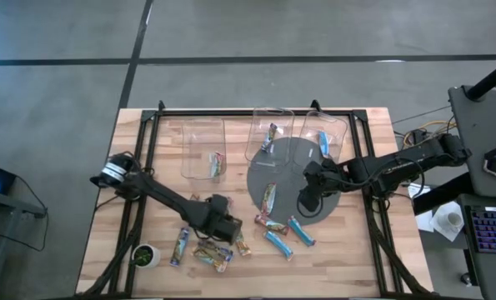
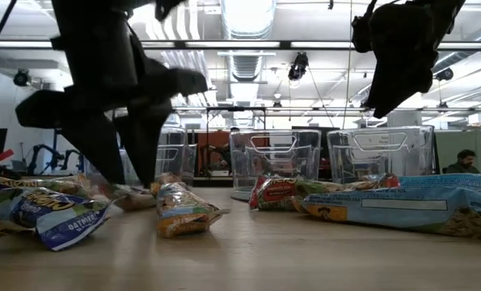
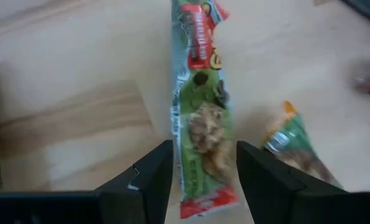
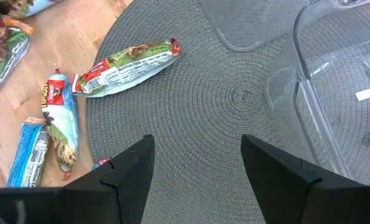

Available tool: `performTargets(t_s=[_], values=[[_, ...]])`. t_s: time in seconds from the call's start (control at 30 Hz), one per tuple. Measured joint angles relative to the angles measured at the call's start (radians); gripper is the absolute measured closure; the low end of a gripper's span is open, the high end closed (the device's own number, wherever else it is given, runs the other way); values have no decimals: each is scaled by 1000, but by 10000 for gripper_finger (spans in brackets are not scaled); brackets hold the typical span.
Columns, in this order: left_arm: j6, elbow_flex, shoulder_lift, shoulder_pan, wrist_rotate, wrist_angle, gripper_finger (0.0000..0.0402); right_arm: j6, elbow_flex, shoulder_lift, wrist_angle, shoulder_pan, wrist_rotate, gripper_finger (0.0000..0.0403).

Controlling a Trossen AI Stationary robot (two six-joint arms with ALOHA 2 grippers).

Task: Pick and place Granola Bars by type
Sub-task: Put the red granola bar into the left transparent bin

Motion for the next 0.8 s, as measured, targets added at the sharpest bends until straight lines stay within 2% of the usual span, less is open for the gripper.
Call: performTargets(t_s=[0.1, 0.3, 0.4, 0.57, 0.8], values=[[4, 0, 12, 8, 7, -7, 255, -3, 0, 0, -1, 0, 1, 174], [5, -1, 12, 15, 8, -41, 321, -8, -3, 0, -1, 0, 25, 174], [4, -1, 12, 21, 14, -38, 337, -19, -7, 0, -1, 0, 27, 174], [5, -2, 12, 22, 17, -37, 324, -34, -15, 0, 0, 0, 28, 174], [5, -3, 6, 22, 26, -22, 265, -41, -35, 0, 0, 0, 27, 174]])
